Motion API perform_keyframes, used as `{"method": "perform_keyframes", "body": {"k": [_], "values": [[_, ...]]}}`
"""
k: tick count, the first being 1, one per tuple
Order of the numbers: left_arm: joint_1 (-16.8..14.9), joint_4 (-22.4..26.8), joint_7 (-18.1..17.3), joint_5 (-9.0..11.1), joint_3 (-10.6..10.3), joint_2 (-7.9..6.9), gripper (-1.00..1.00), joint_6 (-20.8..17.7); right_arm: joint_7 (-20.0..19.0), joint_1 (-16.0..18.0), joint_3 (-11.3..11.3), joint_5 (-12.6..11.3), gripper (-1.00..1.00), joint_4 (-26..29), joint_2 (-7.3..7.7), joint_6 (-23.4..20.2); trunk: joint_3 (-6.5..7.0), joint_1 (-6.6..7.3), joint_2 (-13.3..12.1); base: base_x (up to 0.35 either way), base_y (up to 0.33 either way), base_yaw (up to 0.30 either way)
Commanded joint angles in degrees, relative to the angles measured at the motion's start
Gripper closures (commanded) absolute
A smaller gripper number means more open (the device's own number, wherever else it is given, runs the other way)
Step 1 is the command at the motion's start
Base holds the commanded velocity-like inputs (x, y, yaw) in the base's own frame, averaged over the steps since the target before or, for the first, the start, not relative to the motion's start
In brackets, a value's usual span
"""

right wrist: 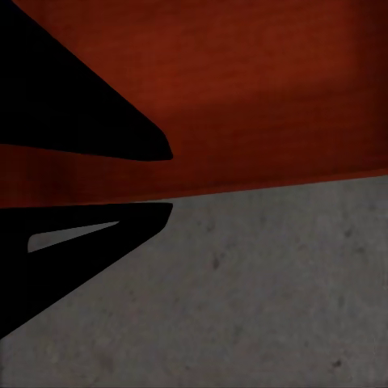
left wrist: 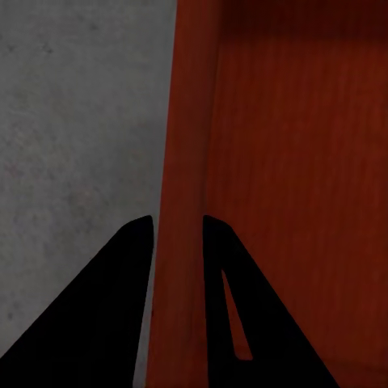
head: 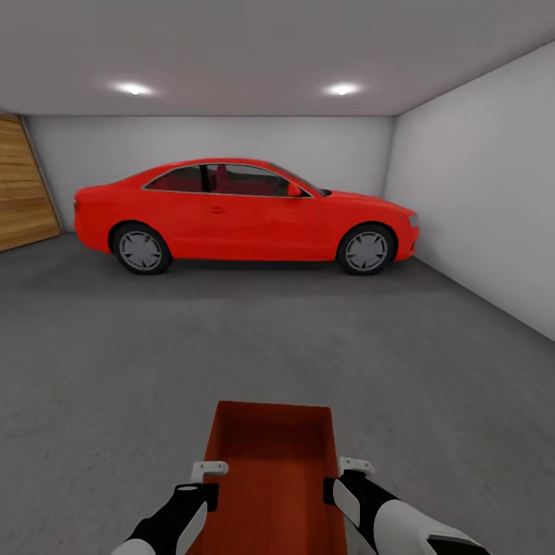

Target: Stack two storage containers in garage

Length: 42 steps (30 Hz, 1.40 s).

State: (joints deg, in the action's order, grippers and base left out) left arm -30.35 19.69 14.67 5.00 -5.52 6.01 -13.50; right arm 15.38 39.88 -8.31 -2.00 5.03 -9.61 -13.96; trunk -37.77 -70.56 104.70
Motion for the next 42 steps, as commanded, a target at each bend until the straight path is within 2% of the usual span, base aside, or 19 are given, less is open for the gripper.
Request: {"method": "perform_keyframes", "body": {"k": [1,42], "values": [[-0.04,0.08,-0.16,1.77,-1.27,-0.03,1.0,-0.13,0.27,0.02,1.1,-1.43,1.0,0.08,-0.06,-0.1,-0.06,-0.03,0.03,0.341,0.0,0.0],[-0.01,0.08,-0.23,1.77,-1.25,-0.03,1.0,-0.13,0.27,0.02,1.19,-1.43,1.0,0.07,-0.19,-0.1,-0.06,-0.03,0.03,0.341,0.0,0.0]]}}
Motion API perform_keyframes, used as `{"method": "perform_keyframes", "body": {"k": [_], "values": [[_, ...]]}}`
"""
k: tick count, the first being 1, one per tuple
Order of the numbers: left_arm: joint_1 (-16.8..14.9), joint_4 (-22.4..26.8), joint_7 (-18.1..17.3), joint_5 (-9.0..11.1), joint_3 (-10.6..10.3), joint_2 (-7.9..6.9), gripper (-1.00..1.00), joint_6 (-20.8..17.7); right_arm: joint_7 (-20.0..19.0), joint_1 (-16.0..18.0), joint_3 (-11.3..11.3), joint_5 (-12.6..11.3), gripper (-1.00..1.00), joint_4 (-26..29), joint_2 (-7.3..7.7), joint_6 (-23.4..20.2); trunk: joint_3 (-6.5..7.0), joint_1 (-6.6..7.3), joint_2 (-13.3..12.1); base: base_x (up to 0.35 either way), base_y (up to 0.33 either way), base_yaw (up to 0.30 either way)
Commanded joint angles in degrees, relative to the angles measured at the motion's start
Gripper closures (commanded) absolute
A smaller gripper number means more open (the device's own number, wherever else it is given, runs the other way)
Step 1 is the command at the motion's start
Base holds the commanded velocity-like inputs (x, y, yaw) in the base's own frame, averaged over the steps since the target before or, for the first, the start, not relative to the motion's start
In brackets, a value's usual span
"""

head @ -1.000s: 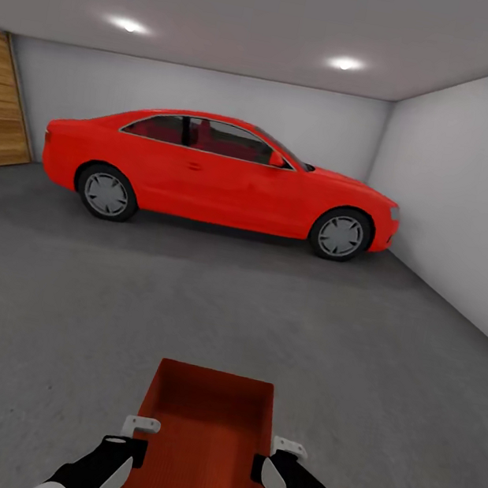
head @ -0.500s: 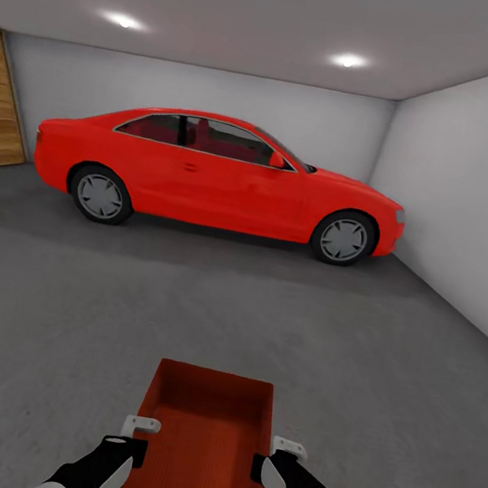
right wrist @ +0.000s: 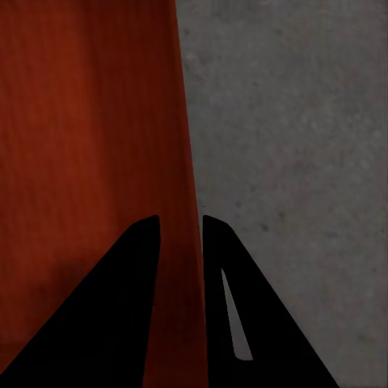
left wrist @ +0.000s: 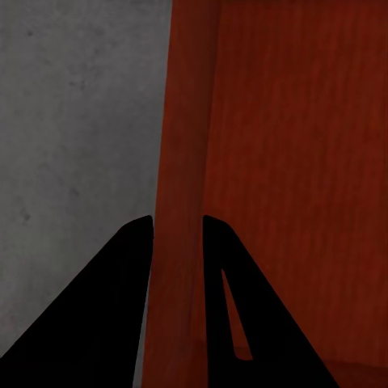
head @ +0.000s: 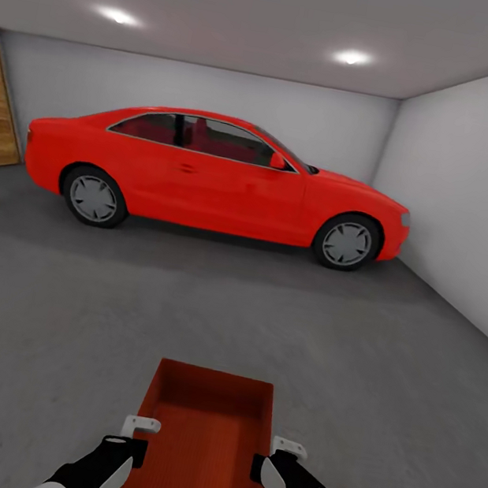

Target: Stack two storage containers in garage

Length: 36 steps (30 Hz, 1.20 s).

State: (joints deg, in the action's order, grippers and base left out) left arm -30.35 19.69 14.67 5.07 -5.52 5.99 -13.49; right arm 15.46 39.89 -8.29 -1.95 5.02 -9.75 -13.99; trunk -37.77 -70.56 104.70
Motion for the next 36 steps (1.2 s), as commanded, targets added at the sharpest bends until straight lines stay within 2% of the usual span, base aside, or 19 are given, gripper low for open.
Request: {"method": "perform_keyframes", "body": {"k": [1,17,36], "values": [[-0.02,0.08,-0.25,1.7,-1.25,-0.02,1.0,-0.14,0.17,0.02,1.17,-1.48,1.0,0.09,-0.06,-0.08,-0.06,-0.03,0.03,0.341,0.0,0.0],[-0.06,0.08,-0.22,1.7,-1.25,-0.02,1.0,-0.14,0.19,0.02,1.17,-1.48,1.0,0.08,-0.05,-0.08,-0.06,-0.03,0.03,0.324,0.0,0.0],[-0.02,0.25,-0.17,1.7,-1.25,-0.02,1.0,-0.14,0.15,0.02,1.17,-1.39,1.0,0.16,-0.06,-0.08,-0.06,-0.03,0.03,0.01,0.0,0.0]]}}
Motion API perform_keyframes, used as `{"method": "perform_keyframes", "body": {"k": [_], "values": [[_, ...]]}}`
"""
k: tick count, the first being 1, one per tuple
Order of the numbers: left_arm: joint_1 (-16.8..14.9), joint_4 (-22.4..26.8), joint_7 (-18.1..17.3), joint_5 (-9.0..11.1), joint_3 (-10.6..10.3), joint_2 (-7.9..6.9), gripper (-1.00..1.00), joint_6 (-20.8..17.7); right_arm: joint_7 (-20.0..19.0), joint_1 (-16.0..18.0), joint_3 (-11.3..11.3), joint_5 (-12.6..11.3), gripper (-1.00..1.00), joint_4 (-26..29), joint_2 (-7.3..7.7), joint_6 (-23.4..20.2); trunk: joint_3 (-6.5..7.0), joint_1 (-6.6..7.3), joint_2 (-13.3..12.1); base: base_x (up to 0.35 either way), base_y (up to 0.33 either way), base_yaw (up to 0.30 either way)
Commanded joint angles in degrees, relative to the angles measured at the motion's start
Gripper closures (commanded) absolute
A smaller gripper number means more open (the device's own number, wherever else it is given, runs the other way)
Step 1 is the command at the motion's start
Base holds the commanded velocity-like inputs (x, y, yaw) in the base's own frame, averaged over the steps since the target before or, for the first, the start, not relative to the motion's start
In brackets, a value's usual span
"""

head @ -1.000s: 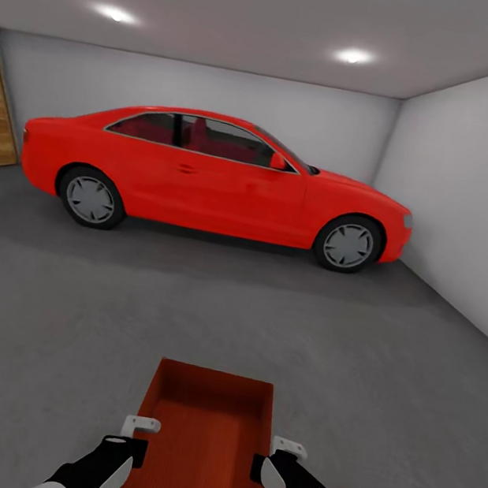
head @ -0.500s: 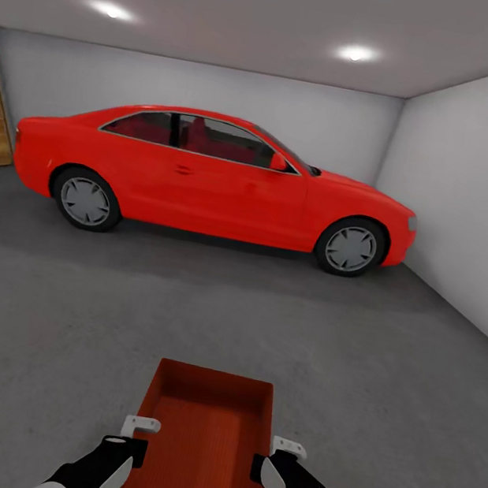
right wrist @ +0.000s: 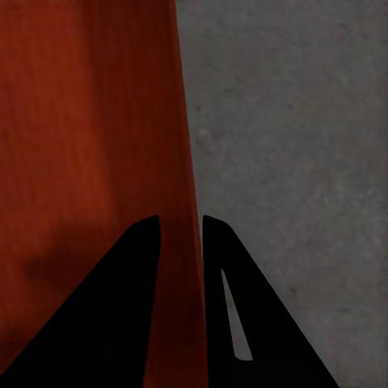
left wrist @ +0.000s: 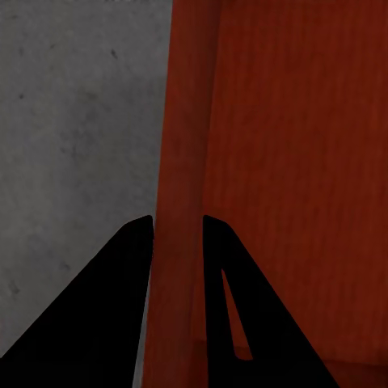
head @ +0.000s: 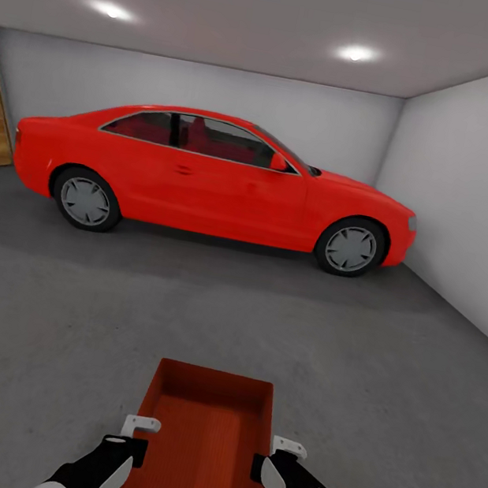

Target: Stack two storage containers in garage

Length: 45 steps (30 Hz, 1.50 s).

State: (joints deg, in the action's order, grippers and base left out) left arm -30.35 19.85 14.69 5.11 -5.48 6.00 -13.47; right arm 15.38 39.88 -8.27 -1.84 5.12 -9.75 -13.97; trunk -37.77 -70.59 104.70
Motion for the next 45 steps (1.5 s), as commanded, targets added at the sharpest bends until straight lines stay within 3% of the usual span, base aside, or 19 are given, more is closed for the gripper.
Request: {"method": "perform_keyframes", "body": {"k": [1,16,30,45], "values": [[-0.01,0.13,-0.19,1.66,-1.29,-0.03,1.0,-0.15,0.25,0.02,1.15,-1.5,1.0,0.06,-0.04,-0.09,-0.06,0.01,0.03,0.0,0.0,0.0],[-0.03,0.29,-0.19,1.66,-1.29,-0.03,1.0,-0.23,0.23,0.02,1.15,-1.5,1.0,0.06,-0.1,-0.09,-0.06,0.01,0.03,0.0,0.0,0.0],[0.01,0.28,-0.19,1.66,-1.23,-0.03,1.0,-0.24,0.22,0.02,1.15,-1.5,1.0,0.02,-0.1,-0.09,-2.6,-3.07,5.65,0.0,0.0,0.0],[-0.03,0.28,-0.19,1.66,-1.25,-0.03,1.0,-0.24,0.22,0.02,1.15,-1.5,1.0,0.05,-0.1,-0.09,-6.41,-6.36,11.66,0.0,0.0,0.0]]}}
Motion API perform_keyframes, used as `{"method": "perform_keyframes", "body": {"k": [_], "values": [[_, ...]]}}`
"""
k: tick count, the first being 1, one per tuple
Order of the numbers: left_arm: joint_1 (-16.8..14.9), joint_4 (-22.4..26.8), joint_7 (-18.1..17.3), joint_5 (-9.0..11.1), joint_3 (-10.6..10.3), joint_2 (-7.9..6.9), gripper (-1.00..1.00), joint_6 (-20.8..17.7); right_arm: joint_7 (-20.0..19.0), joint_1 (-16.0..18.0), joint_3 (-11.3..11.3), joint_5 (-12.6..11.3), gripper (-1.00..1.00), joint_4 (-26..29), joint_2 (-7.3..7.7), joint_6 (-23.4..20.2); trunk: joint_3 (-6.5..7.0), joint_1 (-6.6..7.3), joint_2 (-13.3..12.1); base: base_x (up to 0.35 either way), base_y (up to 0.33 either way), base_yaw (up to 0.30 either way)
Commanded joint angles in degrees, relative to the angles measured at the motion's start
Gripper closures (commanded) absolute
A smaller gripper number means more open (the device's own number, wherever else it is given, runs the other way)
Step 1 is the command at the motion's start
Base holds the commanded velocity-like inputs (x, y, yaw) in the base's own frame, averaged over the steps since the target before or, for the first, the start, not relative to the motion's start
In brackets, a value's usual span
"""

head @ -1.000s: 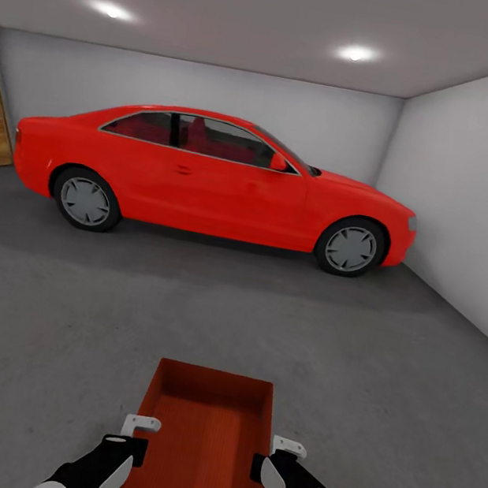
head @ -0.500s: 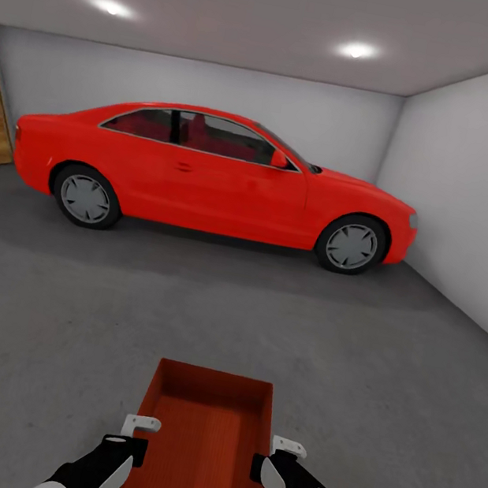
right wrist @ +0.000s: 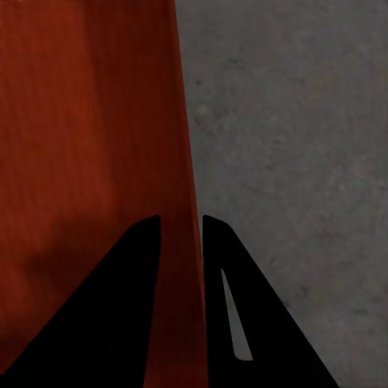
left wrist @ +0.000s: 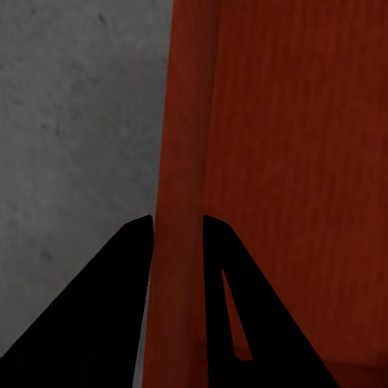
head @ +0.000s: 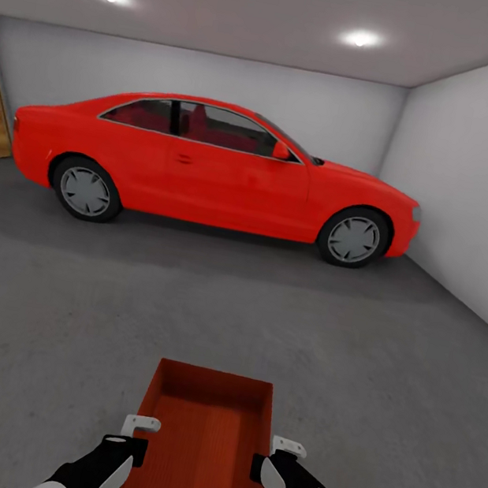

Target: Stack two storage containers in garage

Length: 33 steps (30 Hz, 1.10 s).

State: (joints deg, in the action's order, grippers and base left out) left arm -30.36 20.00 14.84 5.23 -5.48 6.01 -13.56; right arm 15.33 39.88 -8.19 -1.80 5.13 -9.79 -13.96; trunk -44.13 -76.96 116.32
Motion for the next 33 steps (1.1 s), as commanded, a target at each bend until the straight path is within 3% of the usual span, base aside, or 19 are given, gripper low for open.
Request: {"method": "perform_keyframes", "body": {"k": [1,18,25,33], "values": [[-0.03,0.12,-0.34,1.53,-1.24,-0.03,1.0,-0.15,0.25,0.02,1.07,-1.54,1.0,0.05,-0.06,-0.11,-0.26,-0.22,0.44,0.0,0.0,0.0],[-0.03,0.12,-0.34,1.53,-1.25,-0.03,1.0,-0.15,0.22,0.02,1.07,-1.62,1.0,0.06,-0.06,-0.11,-0.28,-0.22,0.44,0.0,0.0,0.0],[-0.04,0.12,-0.34,1.53,-1.21,-0.03,1.0,-0.15,0.22,0.02,1.07,-1.62,1.0,0.06,-0.06,-0.11,-1.54,-1.75,3.25,0.0,0.0,0.0],[-0.05,0.12,-0.34,1.53,-1.22,-0.03,1.0,-0.15,0.22,0.02,1.07,-1.62,1.0,-0.01,-0.06,-0.11,-1.74,-1.75,3.25,0.0,0.0,0.0]]}}
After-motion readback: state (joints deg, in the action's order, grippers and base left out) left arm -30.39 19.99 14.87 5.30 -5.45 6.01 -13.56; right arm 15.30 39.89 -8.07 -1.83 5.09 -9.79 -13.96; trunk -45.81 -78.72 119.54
